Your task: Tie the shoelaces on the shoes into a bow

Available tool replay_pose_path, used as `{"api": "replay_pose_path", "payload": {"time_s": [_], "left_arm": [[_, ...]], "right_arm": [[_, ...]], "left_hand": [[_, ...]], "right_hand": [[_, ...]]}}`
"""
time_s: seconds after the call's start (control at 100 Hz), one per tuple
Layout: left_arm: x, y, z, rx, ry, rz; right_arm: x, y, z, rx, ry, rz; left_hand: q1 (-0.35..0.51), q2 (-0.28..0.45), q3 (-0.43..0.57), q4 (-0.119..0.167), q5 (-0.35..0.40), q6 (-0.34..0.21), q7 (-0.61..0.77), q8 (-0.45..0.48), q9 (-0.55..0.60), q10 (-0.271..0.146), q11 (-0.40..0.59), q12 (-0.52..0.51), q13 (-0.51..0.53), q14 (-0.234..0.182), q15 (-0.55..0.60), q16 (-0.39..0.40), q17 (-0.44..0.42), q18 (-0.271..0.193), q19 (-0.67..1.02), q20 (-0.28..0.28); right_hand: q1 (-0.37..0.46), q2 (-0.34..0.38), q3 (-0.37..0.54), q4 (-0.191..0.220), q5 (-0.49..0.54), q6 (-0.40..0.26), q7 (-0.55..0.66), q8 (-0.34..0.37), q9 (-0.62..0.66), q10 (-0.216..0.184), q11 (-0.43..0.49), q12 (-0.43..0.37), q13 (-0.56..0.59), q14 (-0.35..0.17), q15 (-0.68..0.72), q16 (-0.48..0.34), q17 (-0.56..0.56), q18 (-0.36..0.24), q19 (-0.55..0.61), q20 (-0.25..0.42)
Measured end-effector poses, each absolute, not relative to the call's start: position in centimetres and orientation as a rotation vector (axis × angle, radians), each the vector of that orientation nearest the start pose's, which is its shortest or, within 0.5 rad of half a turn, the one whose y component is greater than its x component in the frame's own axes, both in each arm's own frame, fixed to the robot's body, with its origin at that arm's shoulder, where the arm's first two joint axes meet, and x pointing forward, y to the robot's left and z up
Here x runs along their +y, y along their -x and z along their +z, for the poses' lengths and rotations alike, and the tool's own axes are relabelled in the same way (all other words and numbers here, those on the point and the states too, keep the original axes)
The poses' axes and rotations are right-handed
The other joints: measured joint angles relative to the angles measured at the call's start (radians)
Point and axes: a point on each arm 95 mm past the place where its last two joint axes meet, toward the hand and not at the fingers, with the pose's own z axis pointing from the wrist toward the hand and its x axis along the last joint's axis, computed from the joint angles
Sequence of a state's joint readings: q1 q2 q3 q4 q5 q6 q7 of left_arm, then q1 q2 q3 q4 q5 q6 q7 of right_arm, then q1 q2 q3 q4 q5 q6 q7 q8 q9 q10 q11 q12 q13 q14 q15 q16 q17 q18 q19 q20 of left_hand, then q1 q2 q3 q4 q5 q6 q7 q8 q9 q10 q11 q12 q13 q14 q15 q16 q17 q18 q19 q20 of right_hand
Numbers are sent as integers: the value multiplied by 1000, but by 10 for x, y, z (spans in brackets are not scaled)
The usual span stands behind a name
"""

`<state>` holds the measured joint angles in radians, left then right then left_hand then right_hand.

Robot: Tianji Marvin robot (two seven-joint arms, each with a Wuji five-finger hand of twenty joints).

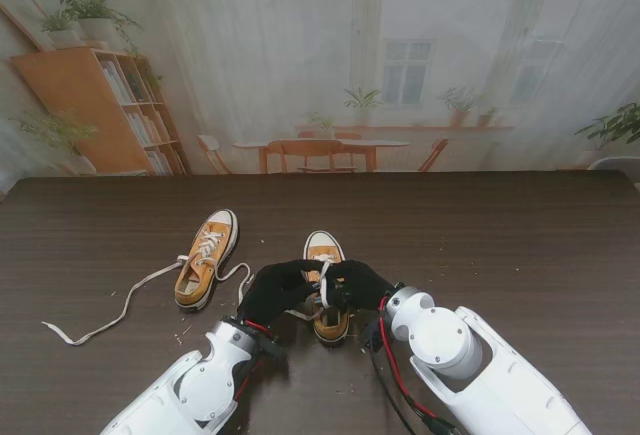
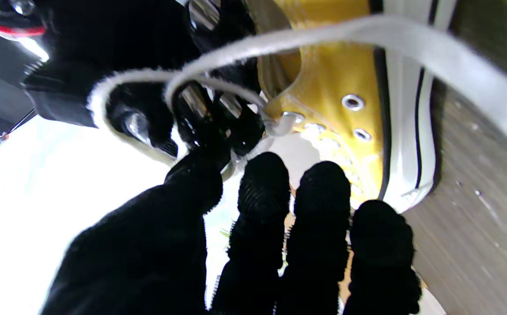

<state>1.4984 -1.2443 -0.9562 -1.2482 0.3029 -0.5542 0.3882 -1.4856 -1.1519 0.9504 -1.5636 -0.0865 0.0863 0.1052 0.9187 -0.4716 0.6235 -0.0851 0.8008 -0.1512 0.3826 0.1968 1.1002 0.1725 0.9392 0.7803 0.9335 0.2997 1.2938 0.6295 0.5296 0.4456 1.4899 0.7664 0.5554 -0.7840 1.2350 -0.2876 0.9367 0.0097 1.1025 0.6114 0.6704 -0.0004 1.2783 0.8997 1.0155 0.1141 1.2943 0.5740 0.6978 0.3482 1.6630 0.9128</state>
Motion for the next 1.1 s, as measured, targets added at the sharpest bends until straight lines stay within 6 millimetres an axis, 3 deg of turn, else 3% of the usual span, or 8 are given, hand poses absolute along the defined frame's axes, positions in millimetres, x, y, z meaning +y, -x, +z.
{"api": "replay_pose_path", "payload": {"time_s": [0.17, 0.48, 0.62, 0.72, 0.76, 0.79, 1.1], "left_arm": [[-82, -368, -396, 940, 1664, -2401], [-82, -369, -394, 973, 1627, -2378], [-82, -368, -394, 989, 1613, -2372], [-80, -368, -394, 991, 1624, -2359], [-80, -368, -395, 987, 1629, -2352], [-79, -368, -395, 984, 1633, -2345], [-74, -365, -402, 938, 1664, -2312]], "right_arm": [[104, -373, -365, -1276, 2097, -1804], [103, -372, -366, -1279, 2098, -1803], [103, -373, -366, -1276, 2097, -1807], [103, -373, -365, -1275, 2095, -1811], [103, -373, -365, -1273, 2095, -1813], [102, -373, -365, -1271, 2095, -1816], [103, -375, -360, -1262, 2079, -1836]], "left_hand": [[21, -27, -29, 0, -79, -15, 310, 53, 10, 3, -13, 10, 0, 2, 0, 0, 0, 0, 0, 0], [21, -38, -27, -2, -93, -40, 501, 159, 11, 3, -13, 10, 2, 2, 0, 0, 9, 0, 0, 0], [19, -27, 4, -15, -167, -40, 601, 259, 9, -40, 17, 11, 2, -10, 0, 0, 11, 0, 0, 0], [19, -25, 23, -20, -181, -39, 643, 285, -1, -43, 40, 11, 2, -10, 0, 0, 12, 0, 0, 0], [9, -25, 39, -20, -177, 18, 678, 305, -2, -44, 49, 11, 2, -10, 0, 0, 12, 0, 0, 0], [11, -26, 61, -19, -168, 95, 694, 313, -4, -45, 53, 11, 2, -11, 0, 0, 12, 0, 0, 0], [11, -27, 67, -19, -196, 95, 723, 340, -19, -54, 77, 11, 2, -11, 0, 0, 13, 0, 0, 0]], "right_hand": [[1, 3, 0, 0, 8, 14, 0, 0, 0, 0, 0, 0, 0, 0, 0, 0, 0, 0, 0, 0], [1, 11, 0, 0, 11, 22, 0, 1, 0, 1, 0, 0, 0, 0, 0, 0, 0, 0, 0, 0], [1, 13, 0, 0, 11, 28, -1, 1, 0, 7, 0, 0, 0, 0, 0, 0, 0, 0, 0, 0], [1, 20, 0, 0, 8, 29, -1, 1, 0, 8, 0, 0, 0, 0, 0, 0, 0, 0, 0, 0], [1, 22, 0, 0, 5, 28, -1, 1, 0, 8, 0, 0, 0, 0, 0, 0, 0, 0, 0, 0], [1, 23, -15, 0, -1, 2, -1, 1, 0, 8, 0, 0, 0, 0, 0, 0, 0, 0, 0, 0], [1, 24, -22, 0, -1, -13, -10, 1, 0, 8, -1, 0, 0, 0, 0, 0, 0, 0, 0, 0]]}}
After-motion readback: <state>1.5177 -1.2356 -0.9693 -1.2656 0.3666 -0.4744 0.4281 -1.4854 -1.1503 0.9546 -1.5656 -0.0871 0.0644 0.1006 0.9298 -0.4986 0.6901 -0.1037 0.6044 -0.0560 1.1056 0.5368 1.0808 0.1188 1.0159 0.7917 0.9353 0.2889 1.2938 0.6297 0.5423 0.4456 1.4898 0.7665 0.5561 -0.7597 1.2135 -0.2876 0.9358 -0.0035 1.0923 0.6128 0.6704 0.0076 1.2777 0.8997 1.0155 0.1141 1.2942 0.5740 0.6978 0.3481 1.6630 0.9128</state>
